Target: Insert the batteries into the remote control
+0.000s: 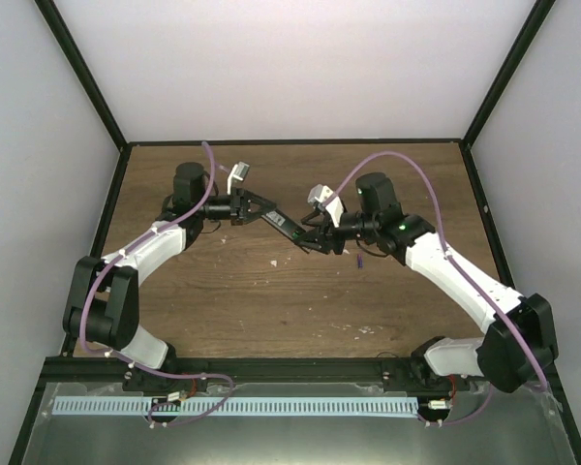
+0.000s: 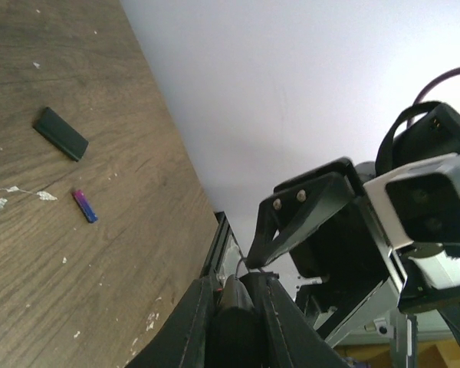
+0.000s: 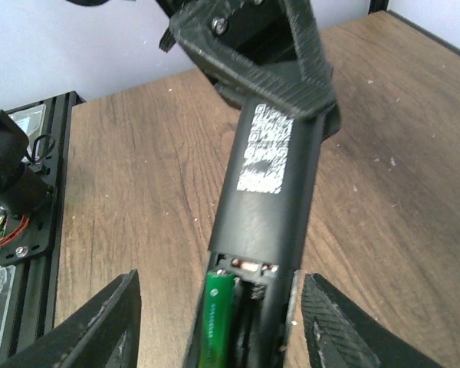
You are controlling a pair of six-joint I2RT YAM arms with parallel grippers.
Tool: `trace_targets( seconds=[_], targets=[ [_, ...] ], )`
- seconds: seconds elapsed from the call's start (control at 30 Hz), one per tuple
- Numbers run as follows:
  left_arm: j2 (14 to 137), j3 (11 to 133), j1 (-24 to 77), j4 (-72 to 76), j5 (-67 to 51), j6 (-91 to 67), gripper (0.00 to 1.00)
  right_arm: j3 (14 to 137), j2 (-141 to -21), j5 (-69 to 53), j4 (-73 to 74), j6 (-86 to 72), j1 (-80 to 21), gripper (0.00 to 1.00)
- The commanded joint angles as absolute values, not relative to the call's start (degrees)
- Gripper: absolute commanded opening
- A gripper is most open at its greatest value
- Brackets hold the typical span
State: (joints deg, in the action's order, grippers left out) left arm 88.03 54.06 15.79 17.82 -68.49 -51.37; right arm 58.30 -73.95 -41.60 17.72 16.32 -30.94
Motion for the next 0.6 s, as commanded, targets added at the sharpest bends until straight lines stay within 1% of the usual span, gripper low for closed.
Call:
trace_targets(
  seconds=[0.0, 0.2, 0.3, 0.37, 0.57],
  targets=[
    [88.37, 54.94, 15.91, 19.58, -72.66, -49.83, 0.0, 64.4, -73.24, -40.69, 19.36, 12.81, -30.72, 0.51],
    [87.9, 54.84, 15.91, 19.09, -74.85, -48.84, 0.0, 71.88, -78.59, -43.07, 27.85, 4.27, -28.26, 0.53],
    [87.67, 54.98, 15.93, 19.07, -76.0, -48.63, 0.0, 74.21, -80.58, -46.95, 32.06, -1.29, -26.65, 0.54],
    [87.58, 55.12, 15.91, 19.07, -76.67, -48.55, 0.0, 74.07, -81.0, -49.03, 33.96, -4.78, -26.15, 0.56],
    [87.54, 55.76, 15.91, 18.42, -78.08, -48.36, 0.0, 71.91, -81.53, -56.61, 37.58, -7.86, -26.02, 0.56]
  ],
)
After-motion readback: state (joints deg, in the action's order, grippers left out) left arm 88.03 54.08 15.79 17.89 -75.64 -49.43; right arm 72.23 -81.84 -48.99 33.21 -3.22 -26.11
